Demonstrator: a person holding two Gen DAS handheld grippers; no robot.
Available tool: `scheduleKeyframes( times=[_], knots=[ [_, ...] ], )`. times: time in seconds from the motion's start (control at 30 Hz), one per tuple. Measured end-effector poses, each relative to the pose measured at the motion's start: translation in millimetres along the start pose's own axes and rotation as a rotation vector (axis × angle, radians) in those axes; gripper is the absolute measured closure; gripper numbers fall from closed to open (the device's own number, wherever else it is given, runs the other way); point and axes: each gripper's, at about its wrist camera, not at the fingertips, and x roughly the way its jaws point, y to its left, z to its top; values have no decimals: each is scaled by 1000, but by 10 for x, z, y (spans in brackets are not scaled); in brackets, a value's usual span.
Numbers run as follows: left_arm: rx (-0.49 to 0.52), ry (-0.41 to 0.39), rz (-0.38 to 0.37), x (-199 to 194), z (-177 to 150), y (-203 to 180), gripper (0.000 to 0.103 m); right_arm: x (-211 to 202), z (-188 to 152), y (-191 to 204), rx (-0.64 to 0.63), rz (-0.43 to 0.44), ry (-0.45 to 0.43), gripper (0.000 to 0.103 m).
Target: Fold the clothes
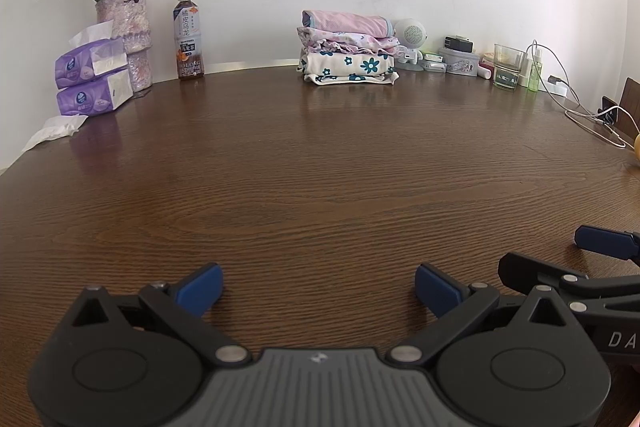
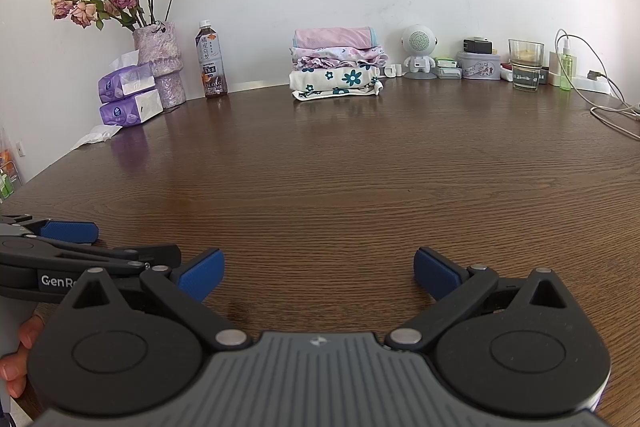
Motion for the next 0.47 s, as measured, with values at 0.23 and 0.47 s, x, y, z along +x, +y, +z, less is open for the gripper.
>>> scheduleKeyframes(
  times=[0.23, 0.47],
  knots=[
    [1, 0, -1, 2, 1, 5, 1, 1, -2, 4, 0, 0, 0, 0],
    [2, 1, -1, 6, 8, -2, 1, 0, -4, 0, 0, 0, 0, 0]
  ],
)
